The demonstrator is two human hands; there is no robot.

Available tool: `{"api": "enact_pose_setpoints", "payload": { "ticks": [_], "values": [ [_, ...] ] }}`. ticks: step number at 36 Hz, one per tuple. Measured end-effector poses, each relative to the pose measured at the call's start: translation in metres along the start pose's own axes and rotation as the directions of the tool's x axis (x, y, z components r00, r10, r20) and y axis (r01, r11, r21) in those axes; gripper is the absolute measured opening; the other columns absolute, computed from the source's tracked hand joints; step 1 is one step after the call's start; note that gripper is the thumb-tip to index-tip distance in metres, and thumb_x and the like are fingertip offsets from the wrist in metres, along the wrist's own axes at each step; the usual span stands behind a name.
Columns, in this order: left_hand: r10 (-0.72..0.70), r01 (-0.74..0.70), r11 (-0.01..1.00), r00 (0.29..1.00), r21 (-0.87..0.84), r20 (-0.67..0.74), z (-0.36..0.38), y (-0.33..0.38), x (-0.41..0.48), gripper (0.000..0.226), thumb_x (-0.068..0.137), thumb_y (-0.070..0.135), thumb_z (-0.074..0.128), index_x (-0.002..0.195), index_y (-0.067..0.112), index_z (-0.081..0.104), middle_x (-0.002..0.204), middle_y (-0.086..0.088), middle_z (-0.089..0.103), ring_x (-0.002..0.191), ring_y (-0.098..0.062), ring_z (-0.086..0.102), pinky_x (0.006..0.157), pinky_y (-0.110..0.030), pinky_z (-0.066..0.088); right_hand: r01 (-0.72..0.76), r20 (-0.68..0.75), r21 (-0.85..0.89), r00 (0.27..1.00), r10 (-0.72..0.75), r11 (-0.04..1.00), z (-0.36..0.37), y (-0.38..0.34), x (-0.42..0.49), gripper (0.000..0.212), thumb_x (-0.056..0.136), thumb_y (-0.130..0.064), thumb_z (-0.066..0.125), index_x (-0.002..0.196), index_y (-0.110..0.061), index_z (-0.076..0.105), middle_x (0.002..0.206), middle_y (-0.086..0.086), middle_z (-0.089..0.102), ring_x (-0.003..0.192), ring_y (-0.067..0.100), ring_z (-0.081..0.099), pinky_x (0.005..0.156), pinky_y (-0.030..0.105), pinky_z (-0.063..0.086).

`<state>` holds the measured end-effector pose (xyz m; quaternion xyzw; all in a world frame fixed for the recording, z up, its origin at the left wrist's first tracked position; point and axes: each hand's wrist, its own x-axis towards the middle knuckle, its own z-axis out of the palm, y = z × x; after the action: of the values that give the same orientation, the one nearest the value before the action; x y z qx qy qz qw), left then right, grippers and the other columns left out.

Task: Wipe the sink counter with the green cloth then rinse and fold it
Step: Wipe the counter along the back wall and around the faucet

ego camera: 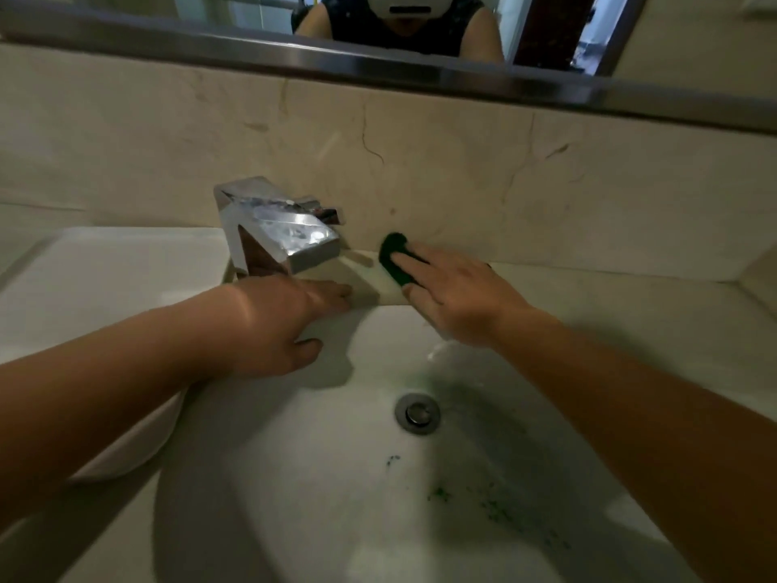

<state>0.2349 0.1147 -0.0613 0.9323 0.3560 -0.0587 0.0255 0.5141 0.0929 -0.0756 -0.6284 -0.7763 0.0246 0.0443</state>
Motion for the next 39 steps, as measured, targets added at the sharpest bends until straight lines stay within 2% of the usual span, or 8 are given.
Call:
{"api": "enact_pose_setpoints", "payload": {
  "ticks": [7, 10, 13, 18, 21, 26, 31, 39],
  "values": [
    [0.011, -0.011, 1.000, 1.000, 0.017, -0.014, 0.001, 0.020, 0.008, 0.083, 0.095, 0.044, 0.061, 0.167, 0.034, 0.018, 0.174, 0.012, 0.019, 0.145, -0.024, 0.048, 0.117, -0.039, 0.043, -0.342, 0.011, -0.040, 0.939, 0.343, 0.939, -0.013, 0.085, -0.080, 0.062, 0.109, -0.052, 0.024, 0.166, -0.029, 0.015, 0.173, -0.003, 0.013, 0.157, 0.022, 0.016, 0.127, 0.037, 0.013],
    [-0.013, 0.013, 1.000, 1.000, 0.019, -0.007, 0.001, 0.024, 0.007, 0.085, 0.095, 0.044, 0.063, 0.167, 0.032, 0.020, 0.175, 0.010, 0.018, 0.149, -0.026, 0.044, 0.121, -0.037, 0.037, -0.370, -0.069, -0.050, 0.928, 0.366, 0.928, -0.009, 0.097, -0.106, 0.086, 0.101, -0.071, 0.007, 0.163, -0.017, 0.027, 0.171, 0.014, 0.021, 0.155, 0.033, 0.024, 0.127, 0.047, 0.022],
    [-0.029, 0.030, 0.999, 0.999, -0.016, 0.016, 0.001, 0.024, 0.005, 0.086, 0.092, 0.043, 0.065, 0.167, 0.032, 0.022, 0.175, 0.009, 0.019, 0.152, -0.026, 0.039, 0.124, -0.037, 0.032, -0.414, -0.120, 0.002, 0.904, 0.411, 0.910, -0.006, 0.086, -0.126, 0.061, 0.109, -0.048, 0.033, 0.162, -0.018, 0.031, 0.169, 0.013, 0.026, 0.151, 0.033, 0.034, 0.121, 0.042, 0.029],
    [-0.049, 0.049, 0.996, 0.999, -0.071, -0.001, -0.004, 0.028, 0.003, 0.083, 0.092, 0.040, 0.069, 0.164, 0.035, 0.028, 0.172, 0.008, 0.027, 0.151, -0.027, 0.041, 0.124, -0.039, 0.032, -0.172, -0.112, 0.123, 0.976, 0.186, 0.977, -0.019, 0.052, -0.146, 0.046, 0.105, -0.013, 0.052, 0.149, -0.025, 0.054, 0.154, 0.000, 0.052, 0.134, 0.023, 0.054, 0.108, 0.026, 0.037],
    [-0.075, 0.075, 0.994, 0.997, -0.073, 0.010, -0.003, 0.029, 0.003, 0.084, 0.091, 0.044, 0.067, 0.164, 0.040, 0.025, 0.172, 0.008, 0.029, 0.148, -0.028, 0.045, 0.123, -0.040, 0.035, -0.124, -0.148, 0.242, 0.975, 0.163, 0.962, -0.046, 0.041, -0.153, 0.042, 0.106, -0.011, 0.051, 0.143, -0.027, 0.061, 0.135, -0.012, 0.060, 0.119, 0.010, 0.054, 0.099, 0.022, 0.035],
    [-0.106, 0.107, 0.990, 0.994, -0.097, 0.010, -0.003, 0.032, 0.003, 0.084, 0.093, 0.041, 0.069, 0.165, 0.039, 0.026, 0.173, 0.014, 0.023, 0.151, -0.025, 0.040, 0.124, -0.032, 0.030, -0.407, -0.364, 0.224, 0.808, 0.464, 0.885, -0.075, 0.091, -0.159, 0.041, 0.107, -0.012, 0.046, 0.146, -0.017, 0.057, 0.143, 0.012, 0.058, 0.123, 0.033, 0.057, 0.098, 0.034, 0.041],
    [-0.090, 0.090, 0.987, 0.996, -0.132, 0.007, -0.002, 0.027, 0.006, 0.081, 0.094, 0.039, 0.070, 0.164, 0.038, 0.029, 0.173, 0.015, 0.022, 0.154, -0.022, 0.036, 0.125, -0.029, 0.027, -0.694, -0.033, 0.188, 0.702, 0.711, 0.695, -0.032, 0.117, -0.140, 0.050, 0.108, -0.016, 0.039, 0.158, -0.011, 0.036, 0.158, 0.019, 0.043, 0.139, 0.038, 0.047, 0.113, 0.044, 0.040],
    [0.015, -0.011, 0.994, 0.999, -0.107, 0.043, -0.007, 0.019, -0.009, 0.079, 0.095, 0.043, 0.064, 0.163, 0.046, 0.025, 0.173, 0.018, 0.021, 0.152, -0.017, 0.038, 0.124, -0.036, 0.034, -0.295, -0.115, 0.188, 0.941, 0.319, 0.937, 0.004, 0.048, -0.050, 0.047, 0.112, -0.021, 0.037, 0.158, -0.016, 0.039, 0.161, 0.012, 0.042, 0.139, 0.031, 0.047, 0.113, 0.035, 0.034]
  ]
}}
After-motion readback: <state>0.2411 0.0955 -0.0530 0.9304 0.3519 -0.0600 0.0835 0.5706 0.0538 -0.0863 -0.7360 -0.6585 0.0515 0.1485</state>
